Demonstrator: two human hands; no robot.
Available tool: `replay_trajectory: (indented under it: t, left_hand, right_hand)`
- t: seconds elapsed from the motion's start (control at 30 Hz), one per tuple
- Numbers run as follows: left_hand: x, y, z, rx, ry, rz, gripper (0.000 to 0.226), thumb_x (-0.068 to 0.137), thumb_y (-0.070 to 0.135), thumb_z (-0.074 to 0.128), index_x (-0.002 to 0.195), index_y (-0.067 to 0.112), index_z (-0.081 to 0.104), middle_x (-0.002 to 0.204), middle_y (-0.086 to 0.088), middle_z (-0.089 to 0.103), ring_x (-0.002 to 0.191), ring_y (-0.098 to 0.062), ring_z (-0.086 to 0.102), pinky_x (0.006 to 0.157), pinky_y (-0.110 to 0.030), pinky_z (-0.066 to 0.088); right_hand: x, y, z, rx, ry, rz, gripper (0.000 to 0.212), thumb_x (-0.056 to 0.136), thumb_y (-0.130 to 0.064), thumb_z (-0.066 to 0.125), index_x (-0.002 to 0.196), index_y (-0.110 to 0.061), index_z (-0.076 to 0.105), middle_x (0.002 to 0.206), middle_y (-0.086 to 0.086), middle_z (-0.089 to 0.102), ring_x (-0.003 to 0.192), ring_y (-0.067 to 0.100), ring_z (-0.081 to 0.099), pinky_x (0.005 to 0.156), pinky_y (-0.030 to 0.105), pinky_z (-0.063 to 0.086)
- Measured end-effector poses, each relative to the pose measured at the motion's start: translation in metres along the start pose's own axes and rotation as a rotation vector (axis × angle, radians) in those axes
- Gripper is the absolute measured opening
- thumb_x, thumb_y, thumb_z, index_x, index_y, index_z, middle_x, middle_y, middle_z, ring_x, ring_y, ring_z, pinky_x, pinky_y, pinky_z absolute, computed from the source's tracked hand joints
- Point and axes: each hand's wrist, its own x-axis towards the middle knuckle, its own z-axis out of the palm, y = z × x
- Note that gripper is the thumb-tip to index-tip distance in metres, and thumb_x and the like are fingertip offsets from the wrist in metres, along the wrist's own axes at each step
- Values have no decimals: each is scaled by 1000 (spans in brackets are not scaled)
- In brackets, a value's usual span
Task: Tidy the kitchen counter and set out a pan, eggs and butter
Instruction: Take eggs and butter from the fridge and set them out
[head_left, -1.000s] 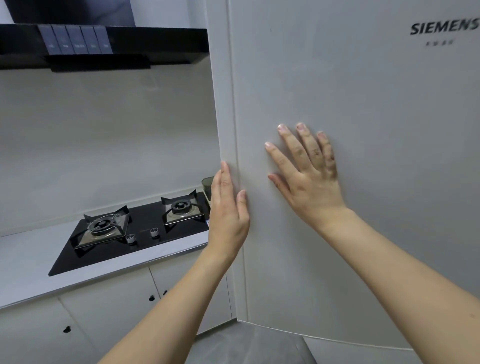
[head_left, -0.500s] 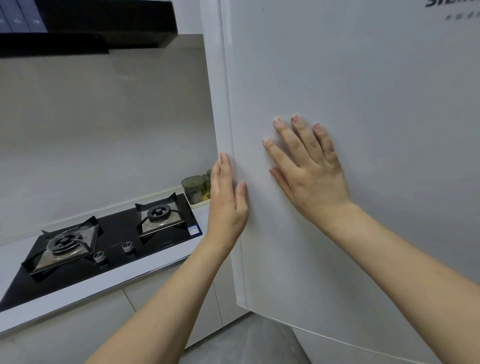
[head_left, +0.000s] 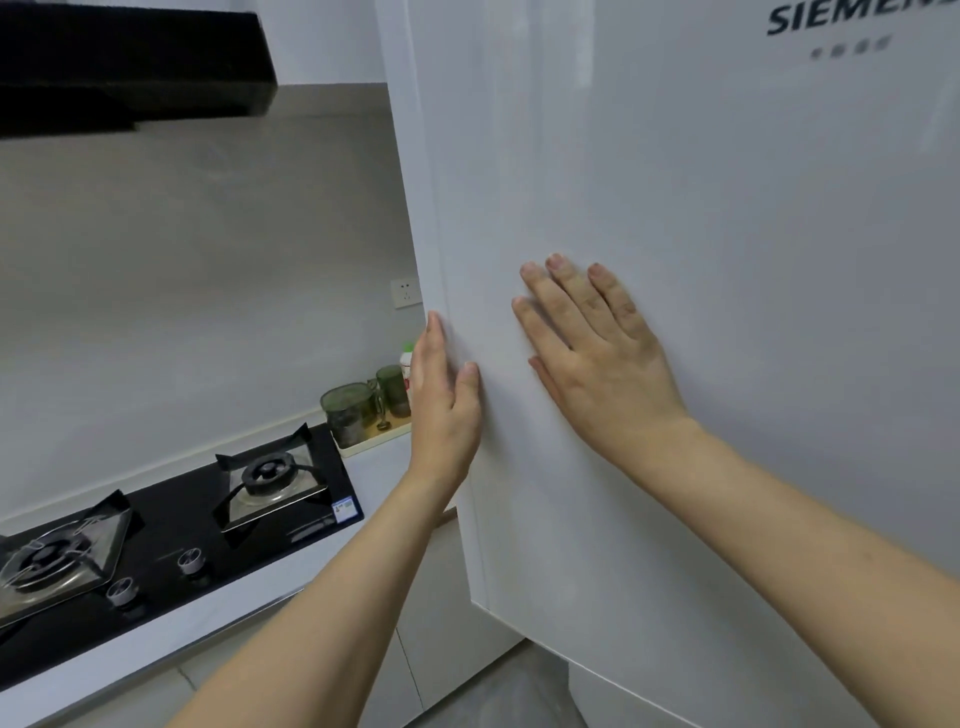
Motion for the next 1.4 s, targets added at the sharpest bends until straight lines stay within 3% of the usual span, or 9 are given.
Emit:
replay_trajectory:
  t: [0.17, 0.47, 0.63, 0.87, 1.03, 1.17, 1.27, 1.4]
  left_hand:
    - [29, -10, 29, -132, -56, -48, 64, 98, 36, 44, 154, 30, 15, 152, 23, 18, 144, 2, 13, 121, -41, 16]
    - [71, -17, 85, -252, -71, -80, 74, 91, 51, 51, 153, 29, 18, 155, 18, 22, 143, 0, 19, 120, -38, 22]
    - [87, -24, 113, -289, -97, -97, 81, 84, 62, 51, 152, 35, 15, 157, 18, 19, 144, -2, 17, 120, -41, 20]
    - [108, -30, 142, -374, -173, -102, 80, 85, 59, 55, 151, 36, 17, 157, 15, 22, 145, -3, 17, 120, -42, 21]
    - [124, -26, 166, -513, -260, -148, 69, 95, 39, 55, 153, 30, 17, 157, 8, 24, 144, -7, 23, 120, -37, 22]
    - [140, -22, 191, -564, -333, -188, 69, 91, 43, 54, 150, 31, 21, 156, 9, 27, 144, -9, 24, 119, -36, 23]
    - [144, -19, 215, -577, -313, -188, 64, 99, 31, 51, 152, 26, 16, 155, 9, 25, 140, -5, 28, 114, -26, 26]
    - [139, -30, 232, -491, -262, -148, 82, 86, 60, 50, 153, 33, 12, 160, 14, 15, 145, -1, 16, 121, -36, 16]
  right_hand:
    - [-10, 20, 18, -80, -81, 8, 53, 91, -20, 56, 140, -6, 44, 153, 15, 32, 144, 33, 26, 119, 47, 14]
    - [-11, 46, 49, -178, -171, -7, 47, 93, -17, 45, 138, -3, 47, 152, 18, 34, 143, 35, 27, 119, 47, 12]
    - [-13, 57, 63, -291, -287, -41, 58, 97, -28, 39, 148, -3, 29, 157, 18, 21, 146, 36, 15, 119, 49, 3]
    - [-23, 74, 73, -379, -380, -49, 70, 97, -33, 40, 151, 1, 14, 159, 18, 10, 147, 36, 6, 118, 51, -7]
    - [-29, 89, 82, -423, -442, -68, 73, 97, -34, 39, 151, 4, 8, 159, 20, 5, 147, 39, 2, 116, 54, -11]
    - [-36, 103, 92, -454, -477, -67, 74, 98, -34, 36, 149, 8, 3, 159, 22, 1, 146, 40, 0, 116, 55, -11]
    - [-40, 111, 101, -477, -500, -95, 69, 99, -30, 29, 149, 10, 1, 158, 24, -1, 145, 43, -1, 115, 56, -11]
    - [-39, 108, 102, -483, -551, -130, 65, 88, -13, 9, 148, 11, -2, 157, 27, -5, 144, 45, -5, 111, 59, -13]
